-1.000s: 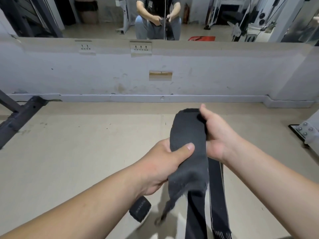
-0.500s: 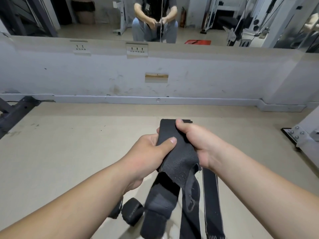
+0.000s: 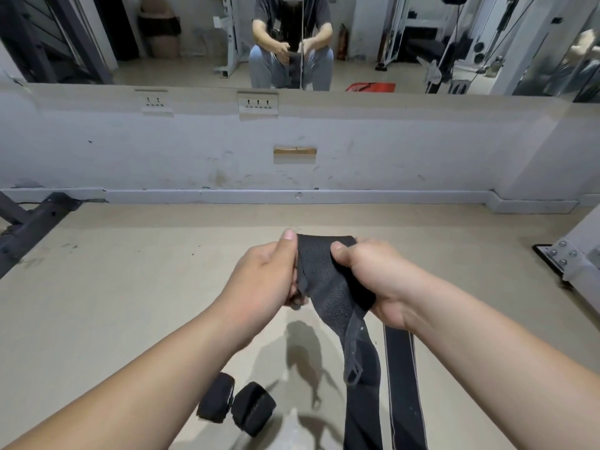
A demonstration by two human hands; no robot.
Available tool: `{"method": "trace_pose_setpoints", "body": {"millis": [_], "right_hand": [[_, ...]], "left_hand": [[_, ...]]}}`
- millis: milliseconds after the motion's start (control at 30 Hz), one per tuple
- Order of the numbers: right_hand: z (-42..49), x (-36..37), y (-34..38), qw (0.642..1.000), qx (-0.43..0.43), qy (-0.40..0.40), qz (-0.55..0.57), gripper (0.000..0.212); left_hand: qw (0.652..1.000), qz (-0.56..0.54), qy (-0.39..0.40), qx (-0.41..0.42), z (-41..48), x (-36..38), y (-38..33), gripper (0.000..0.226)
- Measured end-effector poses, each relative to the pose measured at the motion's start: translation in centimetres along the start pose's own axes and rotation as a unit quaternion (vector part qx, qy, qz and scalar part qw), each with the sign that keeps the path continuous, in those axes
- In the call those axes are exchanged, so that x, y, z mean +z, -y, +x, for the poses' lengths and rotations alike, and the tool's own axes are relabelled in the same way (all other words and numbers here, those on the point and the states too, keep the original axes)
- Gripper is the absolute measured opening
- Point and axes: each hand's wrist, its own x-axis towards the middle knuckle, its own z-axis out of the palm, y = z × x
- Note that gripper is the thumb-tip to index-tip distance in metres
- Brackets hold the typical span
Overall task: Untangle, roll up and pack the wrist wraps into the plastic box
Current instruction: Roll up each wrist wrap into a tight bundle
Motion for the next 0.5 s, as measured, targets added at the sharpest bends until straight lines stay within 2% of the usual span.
{"method": "trace_pose_setpoints", "body": {"millis": [67, 100, 167, 200, 300, 400, 500], "right_hand": [[0.3, -0.3, 0.0, 1.000, 0.013, -0.020, -0.006, 0.028], [0.4, -0.5, -0.1, 0.999, 0.022, -0.026, 0.002, 0.028], [0.5, -0.6, 0.0, 0.999, 0.042, -0.029, 0.018, 0.027], [0.5, -0.6, -0.1, 0.998, 0.052, -0.024, 0.023, 0.027], [0.6, -0.7, -0.1, 0.997, 0.076, 0.011, 0.012, 0.026], [0.4, -1.0, 0.0, 0.994, 0.095, 0.054, 0.003, 0.030], [0.0, -1.1, 0.0, 0.992, 0.097, 0.080, -0.023, 0.049]], "left_hand": [[0.989, 0.114, -0.056, 0.073, 0.6, -0.9, 1.1, 0.020], [0.975, 0.184, -0.056, 0.108, 0.7, -1.4, 1.5, 0.015], [0.934, 0.298, -0.025, 0.197, 0.9, -1.9, 2.4, 0.045], [0.918, 0.316, -0.011, 0.239, 1.1, -2.0, 2.6, 0.050], [0.894, 0.311, -0.002, 0.323, 1.1, -1.6, 2.6, 0.037], [0.897, 0.297, -0.011, 0.326, 0.9, -1.3, 2.3, 0.031], [0.931, 0.256, -0.015, 0.261, 0.7, -1.1, 2.2, 0.031]]}}
